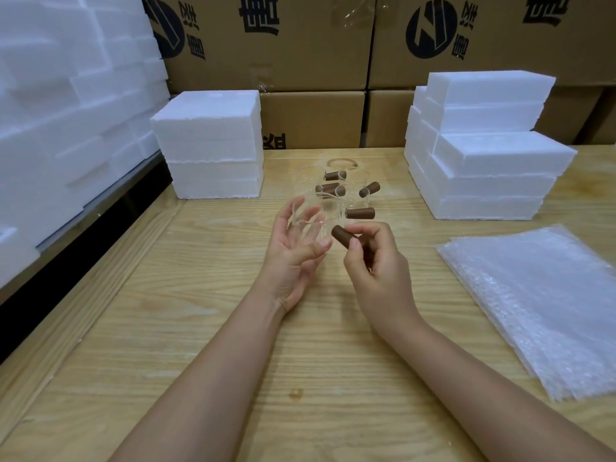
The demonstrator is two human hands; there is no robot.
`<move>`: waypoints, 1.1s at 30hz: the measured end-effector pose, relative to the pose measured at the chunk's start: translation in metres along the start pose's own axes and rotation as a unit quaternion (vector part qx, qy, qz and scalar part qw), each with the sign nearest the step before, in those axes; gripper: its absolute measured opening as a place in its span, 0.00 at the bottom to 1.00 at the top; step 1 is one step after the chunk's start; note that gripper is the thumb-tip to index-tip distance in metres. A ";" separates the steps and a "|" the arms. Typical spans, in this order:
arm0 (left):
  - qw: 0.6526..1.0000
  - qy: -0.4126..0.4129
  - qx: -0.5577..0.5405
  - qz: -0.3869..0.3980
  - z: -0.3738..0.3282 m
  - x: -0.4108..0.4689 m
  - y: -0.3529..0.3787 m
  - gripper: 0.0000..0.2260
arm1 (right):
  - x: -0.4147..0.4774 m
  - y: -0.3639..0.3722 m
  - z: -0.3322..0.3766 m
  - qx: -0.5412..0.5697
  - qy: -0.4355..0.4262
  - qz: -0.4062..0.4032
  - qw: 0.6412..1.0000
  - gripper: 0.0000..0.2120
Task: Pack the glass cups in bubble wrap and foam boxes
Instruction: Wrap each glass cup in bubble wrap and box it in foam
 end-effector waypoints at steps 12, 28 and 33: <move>0.979 0.119 0.164 -0.015 -0.012 -0.007 0.012 0.32 | 0.012 -0.010 -0.009 -0.151 0.017 0.012 0.988 0.11; 0.953 0.088 0.285 -0.056 -0.002 -0.010 0.008 0.27 | 0.014 -0.024 -0.025 -0.032 0.108 -0.067 0.991 0.11; 0.973 -0.035 0.226 -0.034 0.026 -0.007 0.010 0.14 | 0.009 -0.025 0.010 -0.035 -0.035 -0.081 0.996 0.10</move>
Point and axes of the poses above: each hand's wrist, its own x-axis towards the middle knuckle, its own y-axis out of the palm, z = x × y, the point moved 9 cm from there along x, towards the middle knuckle, and after that the axes turned 13 degrees about -x, right-handed, at the moved point
